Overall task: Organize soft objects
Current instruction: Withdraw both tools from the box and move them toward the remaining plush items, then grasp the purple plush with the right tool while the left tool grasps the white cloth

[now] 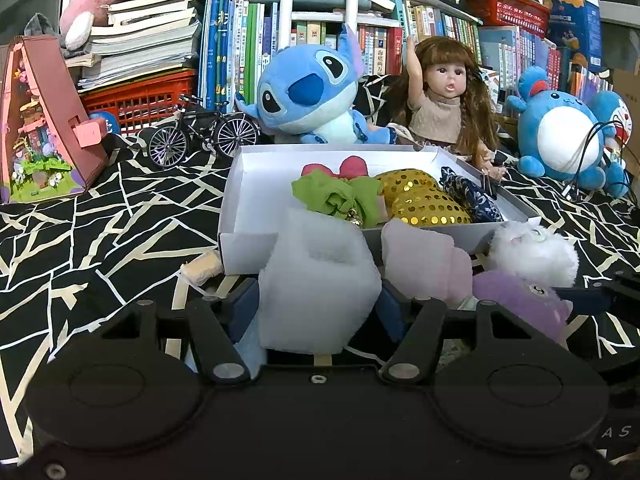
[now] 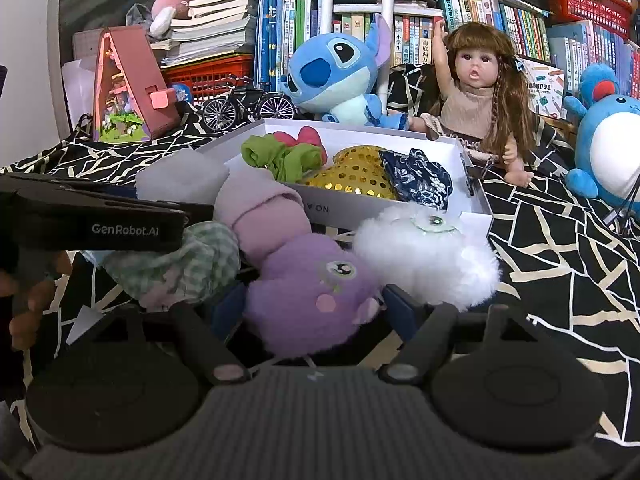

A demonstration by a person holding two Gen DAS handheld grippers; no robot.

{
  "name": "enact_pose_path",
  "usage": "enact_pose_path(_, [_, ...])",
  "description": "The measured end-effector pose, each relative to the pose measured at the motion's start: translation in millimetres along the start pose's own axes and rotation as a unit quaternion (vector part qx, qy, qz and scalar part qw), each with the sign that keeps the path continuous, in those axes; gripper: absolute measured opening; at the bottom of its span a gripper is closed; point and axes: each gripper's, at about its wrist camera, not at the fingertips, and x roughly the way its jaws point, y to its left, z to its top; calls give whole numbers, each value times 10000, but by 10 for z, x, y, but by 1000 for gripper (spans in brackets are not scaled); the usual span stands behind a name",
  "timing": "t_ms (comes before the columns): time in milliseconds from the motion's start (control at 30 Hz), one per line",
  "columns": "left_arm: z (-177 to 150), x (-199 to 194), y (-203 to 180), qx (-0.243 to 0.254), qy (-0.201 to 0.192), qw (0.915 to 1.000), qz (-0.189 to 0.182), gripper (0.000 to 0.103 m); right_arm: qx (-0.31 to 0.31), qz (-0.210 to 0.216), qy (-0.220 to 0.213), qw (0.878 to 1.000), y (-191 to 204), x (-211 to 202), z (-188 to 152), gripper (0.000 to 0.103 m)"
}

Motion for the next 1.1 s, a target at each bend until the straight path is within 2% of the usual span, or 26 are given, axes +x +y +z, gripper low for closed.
enact_pose_path(67, [-1, -21, 3, 20, -62, 10000, -43, 50, -17, -50, -35, 10000, 7, -3, 2, 84])
enact_pose_path(233, [-10, -121, -43, 167, -255, 9995, -80, 49, -50, -127, -62, 9999, 37, -8, -3, 83])
enact_pose_path(333, [7, -191, -65, 234, -354, 9991, -84, 49, -30, -56, -23, 10000, 40, -21, 3, 72])
enact_pose_path(400, [32, -234, -59, 208, -403, 9989, -107, 49, -50, -57, -6, 10000, 54, -39, 13, 68])
enact_pose_path(700, [212, -353, 30, -47, -444, 9989, -152, 49, 26, -19, -143, 9999, 23, -164, 97, 67])
enact_pose_path(1100, [561, -273, 230, -421, -423, 9981, -149, 49, 380, -189, -496, 9979, -206, -316, 398, 67])
